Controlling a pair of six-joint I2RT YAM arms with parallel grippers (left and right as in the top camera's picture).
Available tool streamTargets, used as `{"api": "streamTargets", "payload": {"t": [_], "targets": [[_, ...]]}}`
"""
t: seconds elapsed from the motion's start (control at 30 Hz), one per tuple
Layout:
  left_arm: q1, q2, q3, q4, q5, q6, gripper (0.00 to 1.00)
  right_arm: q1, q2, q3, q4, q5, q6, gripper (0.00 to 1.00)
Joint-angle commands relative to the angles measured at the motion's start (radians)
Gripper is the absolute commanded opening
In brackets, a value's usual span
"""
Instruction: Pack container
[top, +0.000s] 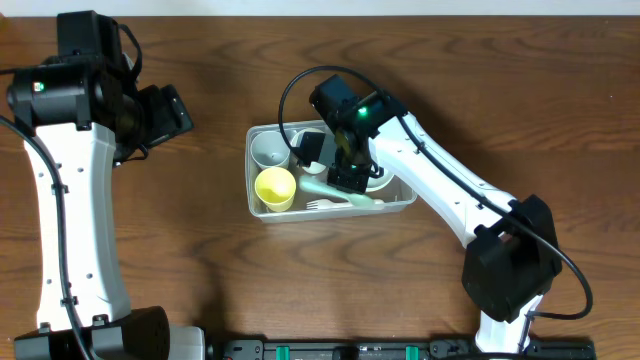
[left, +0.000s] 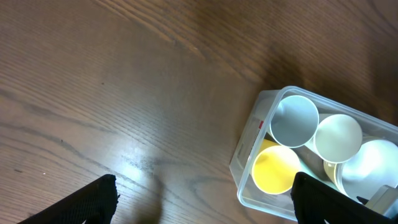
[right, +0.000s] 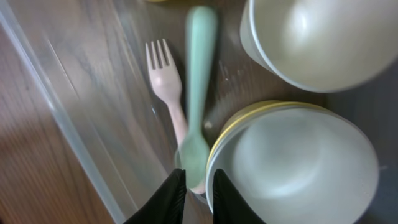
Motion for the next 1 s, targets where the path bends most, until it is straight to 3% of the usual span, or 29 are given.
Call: {"api": "streamTargets", "payload": {"t": [0.0, 0.17, 0.4, 0.47, 0.5, 0.6, 0.67, 0.97], "targets": [[0.004, -0.009, -0.008, -0.003, 0.003, 0.006, 0.89, -0.005, -0.022, 0.002, 0.002, 0.031, 0.055, 0.16], [0.004, -0.009, -0.008, -0.002, 0.003, 0.006, 0.90, -0.060, -0.093, 0.002, 0.058, 0.036, 0.177, 0.16], [-0.056, -0.009, -0.008, 0.041, 0.008, 0.127, 0.89, -0.244, -0.224, 0.002, 0.214, 0.151, 0.598, 0.24], [-0.101, -0.008, -0.008, 0.068, 0.007, 0.173, 0.89, -0.311, -0.245, 0.002, 0.232, 0.151, 0.686, 0.42], [-0.124, -0.005, -0.008, 0.082, 0.007, 0.196, 0.90, -0.342, -0.248, 0.002, 0.237, 0.150, 0.719, 0.59], [-0.191, 0.010, -0.008, 0.119, 0.007, 0.249, 0.95, -0.428, -0.248, 0.002, 0.235, 0.146, 0.784, 0.99], [-0.225, 0.023, -0.008, 0.129, 0.006, 0.267, 1.00, -0.470, -0.246, 0.002, 0.230, 0.146, 0.784, 0.99], [-0.266, 0.070, -0.008, 0.136, 0.006, 0.303, 0.98, -0.571, -0.246, 0.002, 0.245, 0.180, 0.755, 0.99]]}}
